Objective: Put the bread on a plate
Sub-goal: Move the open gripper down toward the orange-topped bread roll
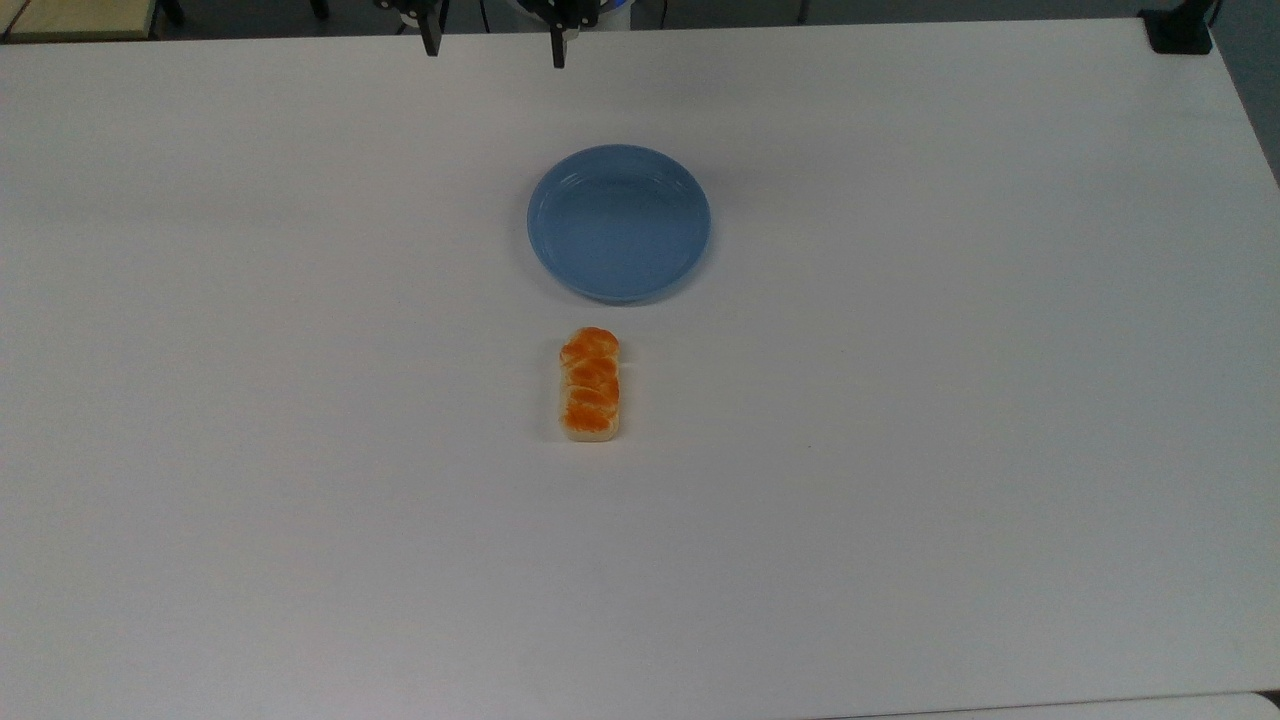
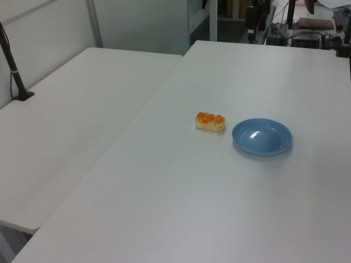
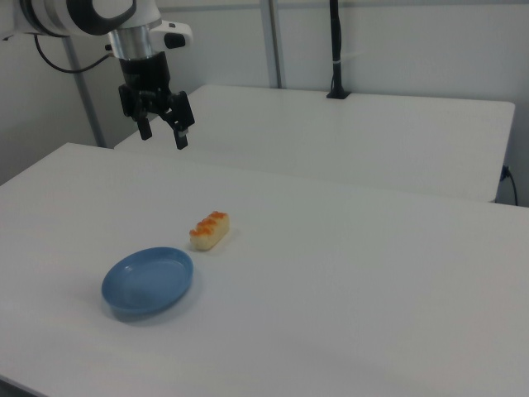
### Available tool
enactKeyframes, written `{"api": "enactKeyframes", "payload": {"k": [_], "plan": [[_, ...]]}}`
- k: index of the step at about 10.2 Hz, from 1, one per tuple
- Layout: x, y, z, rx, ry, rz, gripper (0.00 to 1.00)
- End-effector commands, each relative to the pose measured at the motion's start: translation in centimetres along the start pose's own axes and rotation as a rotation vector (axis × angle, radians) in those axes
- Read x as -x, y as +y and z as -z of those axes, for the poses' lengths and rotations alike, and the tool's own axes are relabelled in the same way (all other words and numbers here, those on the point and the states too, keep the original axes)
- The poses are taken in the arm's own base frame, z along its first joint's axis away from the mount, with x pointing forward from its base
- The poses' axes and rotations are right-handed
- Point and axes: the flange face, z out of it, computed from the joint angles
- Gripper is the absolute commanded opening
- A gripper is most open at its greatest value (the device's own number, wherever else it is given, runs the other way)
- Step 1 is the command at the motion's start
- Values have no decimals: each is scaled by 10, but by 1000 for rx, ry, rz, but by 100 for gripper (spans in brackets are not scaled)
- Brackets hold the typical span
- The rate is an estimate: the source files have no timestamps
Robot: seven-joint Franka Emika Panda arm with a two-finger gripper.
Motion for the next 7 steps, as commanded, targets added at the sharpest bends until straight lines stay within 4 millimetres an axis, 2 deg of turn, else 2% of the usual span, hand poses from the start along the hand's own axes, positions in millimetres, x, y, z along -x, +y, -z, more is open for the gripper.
{"api": "enactKeyframes", "payload": {"k": [1, 4, 7], "plan": [[-4, 0, -7, -7, -20, 22, 100], [-27, -4, -24, -12, 46, 27, 100], [-64, -16, -84, -14, 31, 37, 100]]}}
